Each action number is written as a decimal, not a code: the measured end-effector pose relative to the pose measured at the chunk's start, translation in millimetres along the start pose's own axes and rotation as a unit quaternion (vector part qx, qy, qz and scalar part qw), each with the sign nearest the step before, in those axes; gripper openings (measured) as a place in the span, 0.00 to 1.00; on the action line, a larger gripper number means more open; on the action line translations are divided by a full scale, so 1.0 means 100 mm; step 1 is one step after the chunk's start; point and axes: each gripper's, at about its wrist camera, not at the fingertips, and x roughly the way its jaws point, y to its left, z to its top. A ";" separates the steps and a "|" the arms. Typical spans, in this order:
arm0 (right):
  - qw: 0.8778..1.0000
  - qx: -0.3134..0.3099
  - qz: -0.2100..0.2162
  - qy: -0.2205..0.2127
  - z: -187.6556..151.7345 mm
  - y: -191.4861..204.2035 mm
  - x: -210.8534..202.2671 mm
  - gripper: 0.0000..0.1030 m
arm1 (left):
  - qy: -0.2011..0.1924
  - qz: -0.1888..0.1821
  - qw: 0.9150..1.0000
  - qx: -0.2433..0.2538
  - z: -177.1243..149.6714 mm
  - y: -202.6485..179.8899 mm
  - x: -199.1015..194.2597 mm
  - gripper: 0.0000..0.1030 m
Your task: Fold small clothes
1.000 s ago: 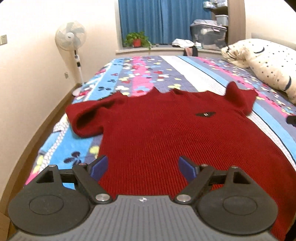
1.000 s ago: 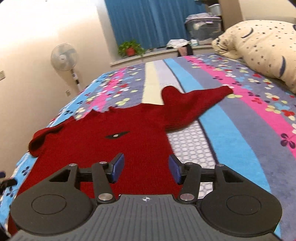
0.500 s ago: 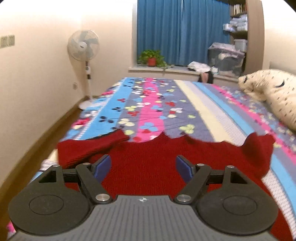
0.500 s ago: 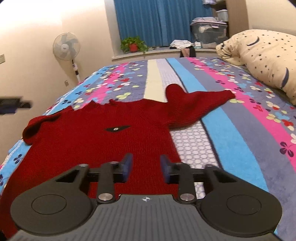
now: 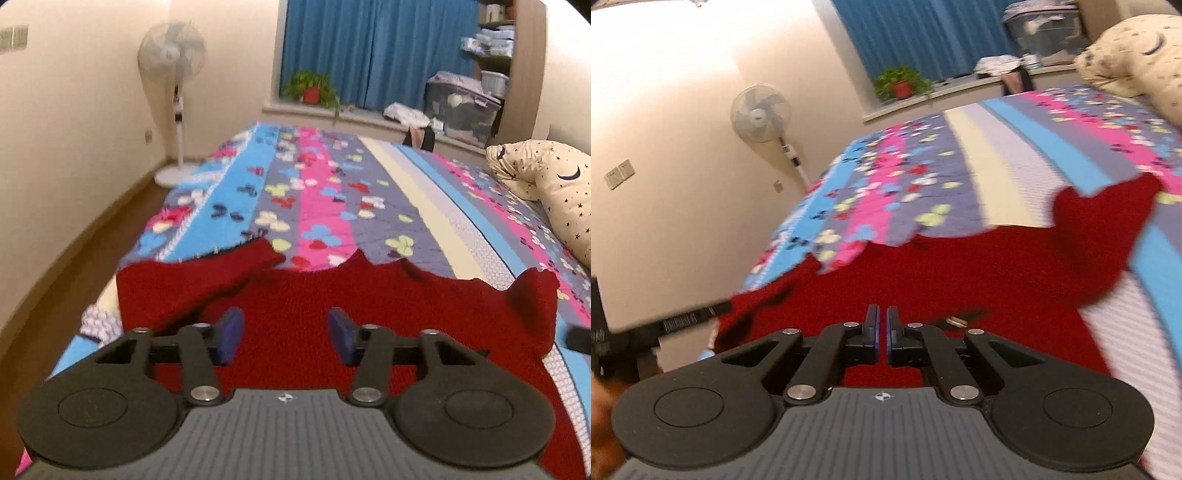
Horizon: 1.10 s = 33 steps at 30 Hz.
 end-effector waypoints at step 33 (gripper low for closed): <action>0.985 0.097 0.063 0.124 0.11 1.55 3.43 0.12 | 0.046 0.081 0.981 -0.170 0.31 1.70 0.25 0.19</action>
